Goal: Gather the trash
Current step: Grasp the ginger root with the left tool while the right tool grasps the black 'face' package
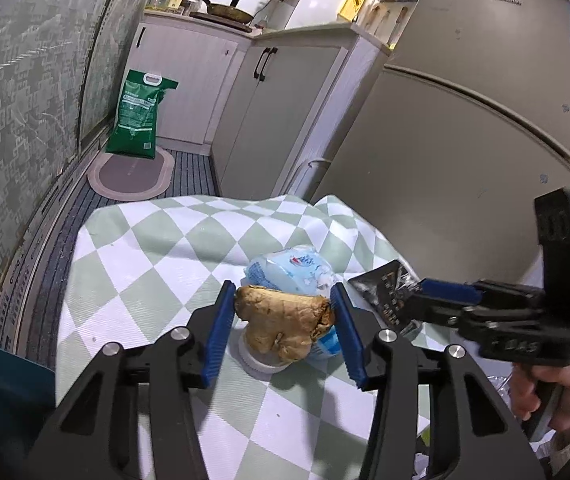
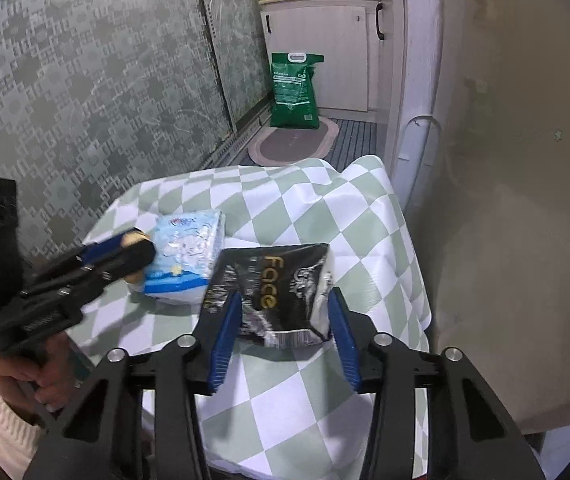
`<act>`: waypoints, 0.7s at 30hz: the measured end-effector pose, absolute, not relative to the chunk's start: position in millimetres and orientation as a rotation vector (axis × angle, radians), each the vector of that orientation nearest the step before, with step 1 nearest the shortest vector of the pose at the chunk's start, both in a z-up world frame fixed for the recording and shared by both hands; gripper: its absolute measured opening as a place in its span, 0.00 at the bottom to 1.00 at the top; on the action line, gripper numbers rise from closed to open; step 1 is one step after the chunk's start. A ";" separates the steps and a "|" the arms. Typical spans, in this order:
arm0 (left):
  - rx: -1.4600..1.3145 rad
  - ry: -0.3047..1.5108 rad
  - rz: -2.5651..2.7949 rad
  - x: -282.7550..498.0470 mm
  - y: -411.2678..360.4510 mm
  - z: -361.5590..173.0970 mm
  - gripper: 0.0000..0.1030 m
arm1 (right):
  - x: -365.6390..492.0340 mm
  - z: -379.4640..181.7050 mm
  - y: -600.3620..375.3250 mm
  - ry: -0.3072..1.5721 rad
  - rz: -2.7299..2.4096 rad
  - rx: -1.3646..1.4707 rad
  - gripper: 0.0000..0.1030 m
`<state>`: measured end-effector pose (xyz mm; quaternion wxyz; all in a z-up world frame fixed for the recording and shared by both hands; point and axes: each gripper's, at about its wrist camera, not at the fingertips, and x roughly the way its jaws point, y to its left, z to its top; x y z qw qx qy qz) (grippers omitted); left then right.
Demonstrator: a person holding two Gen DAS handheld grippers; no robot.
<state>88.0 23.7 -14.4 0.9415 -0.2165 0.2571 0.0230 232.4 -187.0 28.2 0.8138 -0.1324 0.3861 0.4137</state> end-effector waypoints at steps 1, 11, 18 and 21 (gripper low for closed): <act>-0.445 0.513 0.047 85.9 24.6 -12.8 0.49 | 233.0 27.1 -186.0 0.827 0.881 -0.286 0.36; -0.466 0.445 0.027 76.3 27.4 -1.4 0.49 | 238.5 22.3 -188.1 0.846 0.838 -0.308 0.12; -0.466 0.408 0.020 65.0 27.5 7.3 0.49 | 234.2 28.4 -187.9 0.823 0.810 -0.331 0.01; -0.466 0.397 0.026 60.0 29.2 9.5 0.49 | 231.6 33.8 -188.5 0.802 0.803 -0.339 0.01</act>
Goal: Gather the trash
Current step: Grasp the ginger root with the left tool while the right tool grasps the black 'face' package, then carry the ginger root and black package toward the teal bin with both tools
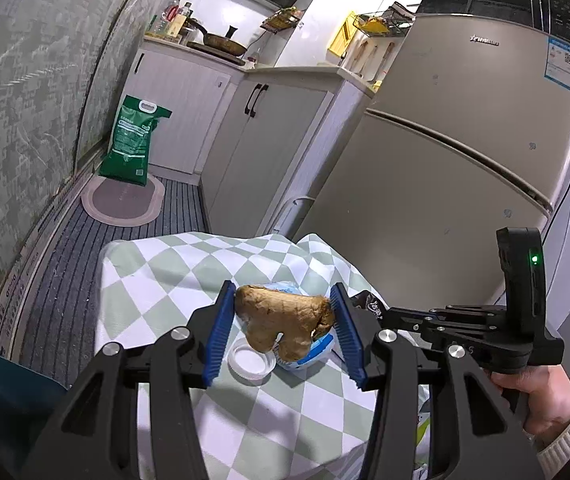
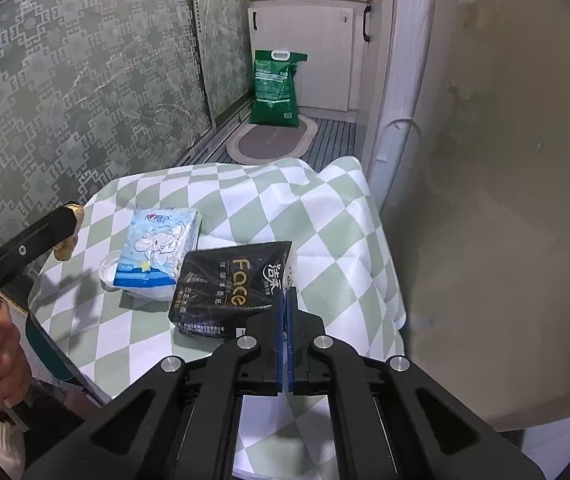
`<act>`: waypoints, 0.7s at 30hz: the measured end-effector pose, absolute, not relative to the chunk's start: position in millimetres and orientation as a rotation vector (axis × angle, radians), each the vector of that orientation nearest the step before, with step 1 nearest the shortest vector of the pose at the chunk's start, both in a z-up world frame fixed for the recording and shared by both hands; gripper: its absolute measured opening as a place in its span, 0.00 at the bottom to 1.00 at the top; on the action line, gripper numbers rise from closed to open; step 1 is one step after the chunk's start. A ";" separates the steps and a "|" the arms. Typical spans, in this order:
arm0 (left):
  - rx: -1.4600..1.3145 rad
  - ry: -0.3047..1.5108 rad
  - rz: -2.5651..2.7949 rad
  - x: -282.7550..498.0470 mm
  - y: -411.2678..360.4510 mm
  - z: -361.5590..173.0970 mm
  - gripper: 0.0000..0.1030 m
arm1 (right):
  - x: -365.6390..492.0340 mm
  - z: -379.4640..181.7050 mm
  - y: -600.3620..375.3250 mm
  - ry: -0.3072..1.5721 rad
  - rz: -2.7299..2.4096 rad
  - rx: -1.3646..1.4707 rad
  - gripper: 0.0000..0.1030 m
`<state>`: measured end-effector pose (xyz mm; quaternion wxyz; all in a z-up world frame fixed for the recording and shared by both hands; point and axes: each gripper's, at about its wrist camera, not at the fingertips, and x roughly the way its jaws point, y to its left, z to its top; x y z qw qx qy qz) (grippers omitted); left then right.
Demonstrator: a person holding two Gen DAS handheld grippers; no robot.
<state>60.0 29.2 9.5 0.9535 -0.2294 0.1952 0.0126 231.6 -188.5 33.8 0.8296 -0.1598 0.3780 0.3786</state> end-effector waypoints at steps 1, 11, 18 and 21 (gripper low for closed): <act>-0.467 0.395 0.028 58.7 30.0 9.6 0.49 | 230.3 36.5 -188.9 0.791 0.799 -0.342 0.00; -0.465 0.377 0.073 41.0 43.9 13.2 0.49 | 215.9 60.5 -189.8 0.697 0.770 -0.394 0.00; -0.463 0.367 0.134 21.9 61.2 16.5 0.49 | 207.9 80.8 -187.5 0.656 0.784 -0.362 0.00; -0.458 0.361 0.159 12.3 69.5 18.4 0.49 | 201.9 88.8 -182.1 0.642 0.801 -0.350 0.00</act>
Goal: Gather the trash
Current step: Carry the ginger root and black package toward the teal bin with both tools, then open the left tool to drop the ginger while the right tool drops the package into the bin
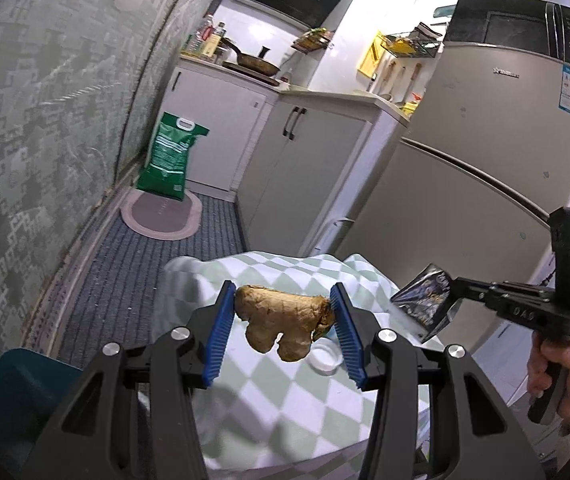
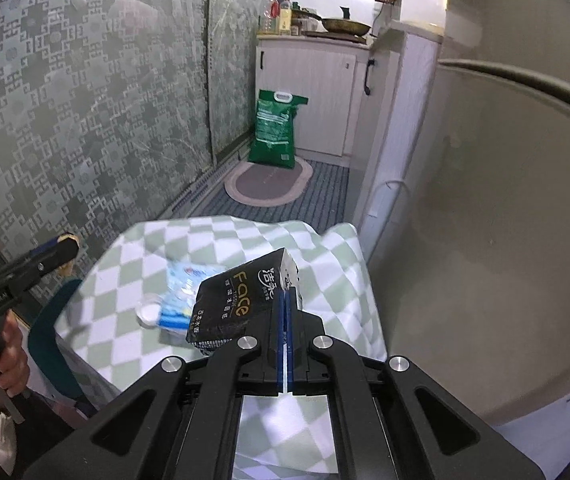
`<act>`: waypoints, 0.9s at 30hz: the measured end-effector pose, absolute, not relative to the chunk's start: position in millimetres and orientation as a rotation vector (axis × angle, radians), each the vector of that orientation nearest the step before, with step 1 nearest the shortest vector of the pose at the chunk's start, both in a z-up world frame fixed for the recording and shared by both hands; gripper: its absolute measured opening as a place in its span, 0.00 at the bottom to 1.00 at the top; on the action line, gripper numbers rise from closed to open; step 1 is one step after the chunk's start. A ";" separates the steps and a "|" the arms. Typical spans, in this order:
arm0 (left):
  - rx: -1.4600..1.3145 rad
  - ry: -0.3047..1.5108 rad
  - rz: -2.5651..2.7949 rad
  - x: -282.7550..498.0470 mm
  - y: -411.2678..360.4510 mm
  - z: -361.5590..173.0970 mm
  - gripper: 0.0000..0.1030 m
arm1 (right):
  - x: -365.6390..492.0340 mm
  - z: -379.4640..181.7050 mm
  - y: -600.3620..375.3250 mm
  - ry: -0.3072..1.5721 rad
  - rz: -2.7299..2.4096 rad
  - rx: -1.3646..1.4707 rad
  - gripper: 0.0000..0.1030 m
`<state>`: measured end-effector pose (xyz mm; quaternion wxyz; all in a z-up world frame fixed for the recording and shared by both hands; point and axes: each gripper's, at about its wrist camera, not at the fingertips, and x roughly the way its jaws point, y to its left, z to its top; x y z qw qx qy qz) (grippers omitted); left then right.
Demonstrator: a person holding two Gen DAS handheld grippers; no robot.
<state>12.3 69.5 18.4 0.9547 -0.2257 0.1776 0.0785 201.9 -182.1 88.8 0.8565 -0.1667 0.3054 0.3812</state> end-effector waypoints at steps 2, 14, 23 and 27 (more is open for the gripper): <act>-0.462 0.361 0.174 7.0 76.5 18.5 0.49 | 196.3 93.1 -176.9 0.631 0.813 -0.347 0.00; -0.454 0.401 0.302 -29.7 120.1 11.6 0.49 | 161.1 115.8 -124.6 0.581 0.930 -0.346 0.00; -0.420 0.577 0.394 -46.4 149.0 -16.2 0.49 | 133.7 128.7 -78.8 0.556 1.021 -0.347 0.00; -0.420 0.651 0.411 -53.7 160.4 -30.1 0.49 | 119.4 125.9 -55.3 0.559 1.061 -0.371 0.00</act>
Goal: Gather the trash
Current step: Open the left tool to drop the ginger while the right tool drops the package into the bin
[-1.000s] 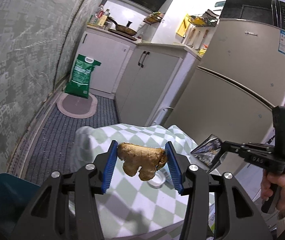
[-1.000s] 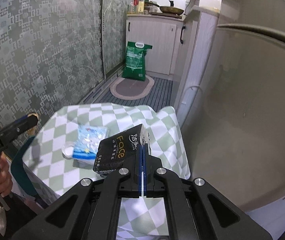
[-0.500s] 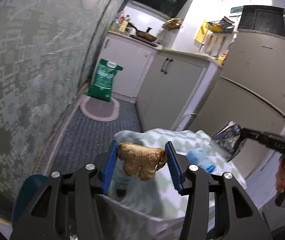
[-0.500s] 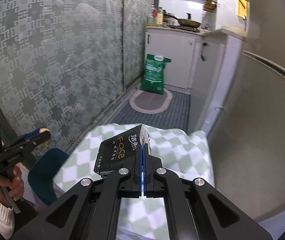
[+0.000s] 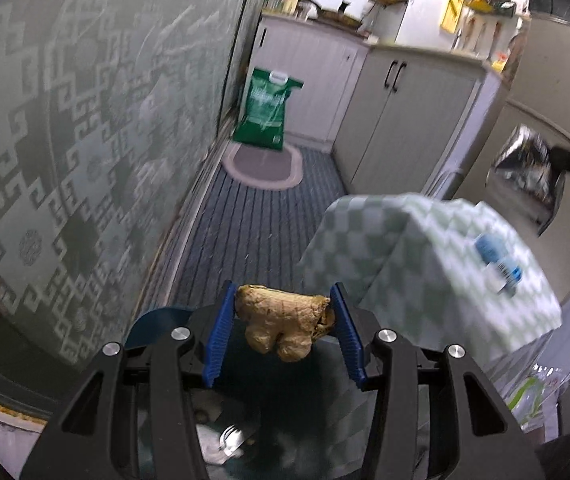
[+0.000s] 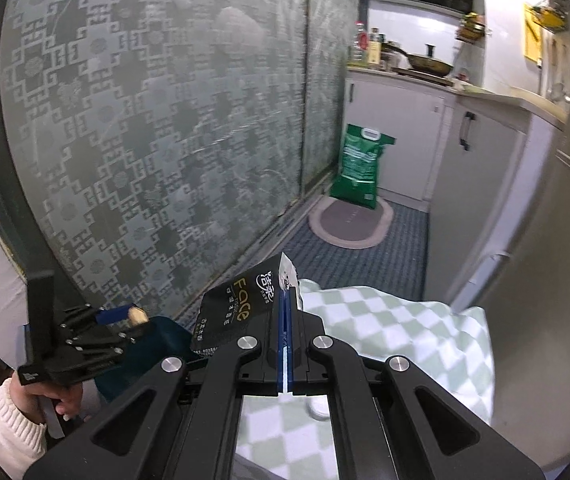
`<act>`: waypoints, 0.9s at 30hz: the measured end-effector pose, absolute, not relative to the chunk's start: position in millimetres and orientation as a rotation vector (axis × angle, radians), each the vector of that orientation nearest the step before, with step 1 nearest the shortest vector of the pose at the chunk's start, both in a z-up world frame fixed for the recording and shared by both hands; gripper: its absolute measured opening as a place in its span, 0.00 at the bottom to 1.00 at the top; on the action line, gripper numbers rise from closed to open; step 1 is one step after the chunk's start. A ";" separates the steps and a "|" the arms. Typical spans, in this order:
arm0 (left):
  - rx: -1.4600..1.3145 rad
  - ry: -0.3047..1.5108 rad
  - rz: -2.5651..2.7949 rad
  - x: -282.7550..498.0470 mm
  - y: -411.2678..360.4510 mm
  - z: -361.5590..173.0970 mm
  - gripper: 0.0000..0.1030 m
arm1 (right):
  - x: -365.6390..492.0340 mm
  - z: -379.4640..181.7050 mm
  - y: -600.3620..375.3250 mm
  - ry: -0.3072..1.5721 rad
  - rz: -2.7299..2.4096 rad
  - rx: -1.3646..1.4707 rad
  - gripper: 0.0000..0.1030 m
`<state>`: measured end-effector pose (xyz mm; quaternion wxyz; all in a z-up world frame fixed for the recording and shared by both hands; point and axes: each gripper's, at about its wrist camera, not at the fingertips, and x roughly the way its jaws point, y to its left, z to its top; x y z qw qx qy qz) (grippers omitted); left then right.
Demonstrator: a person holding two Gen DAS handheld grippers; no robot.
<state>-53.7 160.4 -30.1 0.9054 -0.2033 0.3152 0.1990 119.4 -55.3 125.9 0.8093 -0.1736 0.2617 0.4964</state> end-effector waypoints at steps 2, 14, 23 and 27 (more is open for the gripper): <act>-0.421 0.693 0.418 -54.7 165.3 -36.6 0.49 | 112.7 123.6 -44.3 0.562 1.079 -0.387 0.00; -0.444 0.941 0.423 -59.4 184.4 -80.3 0.49 | 77.3 92.6 15.8 0.614 1.155 -0.534 0.00; -0.475 1.033 0.410 -59.6 189.8 -98.8 0.51 | 61.7 52.8 49.7 0.711 1.157 -0.673 0.00; -0.471 1.028 0.413 -62.4 189.9 -98.5 0.51 | 56.3 33.0 61.1 0.763 1.150 -0.736 0.00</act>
